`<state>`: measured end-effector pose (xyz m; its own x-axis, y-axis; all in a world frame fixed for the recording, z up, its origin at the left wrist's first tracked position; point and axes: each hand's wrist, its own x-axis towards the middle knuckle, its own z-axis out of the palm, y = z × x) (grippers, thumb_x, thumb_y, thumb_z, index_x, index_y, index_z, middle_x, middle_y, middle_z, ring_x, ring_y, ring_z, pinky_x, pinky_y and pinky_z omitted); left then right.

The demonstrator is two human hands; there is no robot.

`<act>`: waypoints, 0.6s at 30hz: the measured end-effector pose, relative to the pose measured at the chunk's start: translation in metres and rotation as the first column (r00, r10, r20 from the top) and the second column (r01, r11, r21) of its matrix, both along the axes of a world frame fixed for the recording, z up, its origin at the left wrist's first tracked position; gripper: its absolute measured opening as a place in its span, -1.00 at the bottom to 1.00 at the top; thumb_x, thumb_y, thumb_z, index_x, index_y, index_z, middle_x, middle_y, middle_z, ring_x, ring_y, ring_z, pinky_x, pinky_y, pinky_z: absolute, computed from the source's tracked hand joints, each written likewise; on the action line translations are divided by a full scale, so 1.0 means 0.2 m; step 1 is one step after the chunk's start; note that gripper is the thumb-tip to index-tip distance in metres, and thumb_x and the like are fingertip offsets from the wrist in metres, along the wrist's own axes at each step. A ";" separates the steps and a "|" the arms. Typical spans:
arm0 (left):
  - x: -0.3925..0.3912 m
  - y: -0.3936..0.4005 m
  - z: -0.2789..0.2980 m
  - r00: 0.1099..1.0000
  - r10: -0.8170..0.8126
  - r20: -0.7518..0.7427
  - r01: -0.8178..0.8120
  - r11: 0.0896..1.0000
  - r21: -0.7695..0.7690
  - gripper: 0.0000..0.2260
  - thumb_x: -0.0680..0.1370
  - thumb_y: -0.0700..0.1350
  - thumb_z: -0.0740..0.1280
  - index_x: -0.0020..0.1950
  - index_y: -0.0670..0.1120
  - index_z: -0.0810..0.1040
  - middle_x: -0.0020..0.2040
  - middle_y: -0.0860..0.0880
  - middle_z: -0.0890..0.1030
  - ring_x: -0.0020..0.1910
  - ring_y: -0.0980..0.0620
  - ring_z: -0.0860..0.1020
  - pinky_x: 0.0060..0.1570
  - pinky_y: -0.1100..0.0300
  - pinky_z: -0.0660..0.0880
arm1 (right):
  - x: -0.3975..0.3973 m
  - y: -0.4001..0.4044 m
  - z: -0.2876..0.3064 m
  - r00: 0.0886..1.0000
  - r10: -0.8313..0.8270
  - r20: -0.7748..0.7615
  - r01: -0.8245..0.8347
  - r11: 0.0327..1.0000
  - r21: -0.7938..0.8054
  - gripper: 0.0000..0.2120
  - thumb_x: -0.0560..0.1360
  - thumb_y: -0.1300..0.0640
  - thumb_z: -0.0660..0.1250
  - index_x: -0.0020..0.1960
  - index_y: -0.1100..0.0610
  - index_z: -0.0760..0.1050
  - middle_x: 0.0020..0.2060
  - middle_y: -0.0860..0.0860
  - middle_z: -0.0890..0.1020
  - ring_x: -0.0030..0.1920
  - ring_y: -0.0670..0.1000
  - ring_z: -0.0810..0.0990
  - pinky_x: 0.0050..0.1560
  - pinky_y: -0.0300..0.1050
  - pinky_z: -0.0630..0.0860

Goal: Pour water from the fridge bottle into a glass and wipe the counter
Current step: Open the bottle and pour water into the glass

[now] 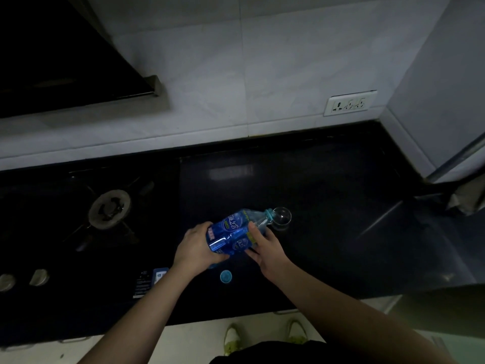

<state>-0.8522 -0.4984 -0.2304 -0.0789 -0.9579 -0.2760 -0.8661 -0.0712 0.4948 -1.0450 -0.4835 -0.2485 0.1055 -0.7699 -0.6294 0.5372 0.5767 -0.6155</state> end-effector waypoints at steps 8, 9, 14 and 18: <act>0.01 0.00 0.01 1.000 -0.002 0.001 0.002 1.000 0.006 -0.42 0.08 0.23 0.54 0.02 0.14 0.47 -0.02 0.15 0.54 0.00 0.06 0.52 -0.01 0.06 0.54 | 0.01 0.00 0.00 1.000 -0.006 -0.004 0.006 1.000 0.009 -0.61 0.47 -0.01 0.44 0.25 0.02 0.47 0.15 0.02 0.65 0.16 0.05 0.63 0.18 0.02 0.55; 0.01 0.00 0.01 1.000 -0.004 0.004 0.004 1.000 -0.001 -0.42 0.08 0.23 0.54 0.03 0.14 0.47 -0.02 0.15 0.54 0.00 0.05 0.52 -0.01 0.06 0.54 | 0.01 0.00 0.00 1.000 -0.007 -0.004 0.007 1.000 0.009 -0.63 0.47 -0.01 0.44 0.24 0.01 0.48 0.14 0.02 0.66 0.15 0.04 0.63 0.14 -0.01 0.55; 0.01 0.01 0.02 1.000 -0.002 0.001 0.002 1.000 -0.005 -0.41 0.09 0.21 0.55 0.05 0.13 0.48 -0.01 0.13 0.55 0.01 0.05 0.51 0.00 0.06 0.53 | 0.02 0.01 0.00 1.000 -0.001 -0.011 0.001 1.000 0.003 -0.61 0.47 -0.02 0.44 0.25 0.01 0.47 0.14 0.01 0.66 0.15 0.04 0.63 0.17 0.00 0.55; 0.02 0.02 0.01 1.000 0.005 -0.005 -0.005 1.000 0.002 -0.39 0.06 0.27 0.51 0.04 0.16 0.47 -0.01 0.14 0.55 0.01 0.05 0.52 0.00 0.03 0.55 | 0.02 0.01 0.01 1.000 0.003 -0.013 -0.003 1.000 0.006 -0.58 0.46 -0.02 0.45 0.27 0.02 0.46 0.15 0.01 0.65 0.16 0.04 0.62 0.14 -0.02 0.55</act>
<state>-0.8486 -0.4940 -0.2280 -0.0754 -0.9579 -0.2771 -0.8630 -0.0765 0.4993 -1.0414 -0.4812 -0.2469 0.0993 -0.7656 -0.6356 0.5274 0.5822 -0.6188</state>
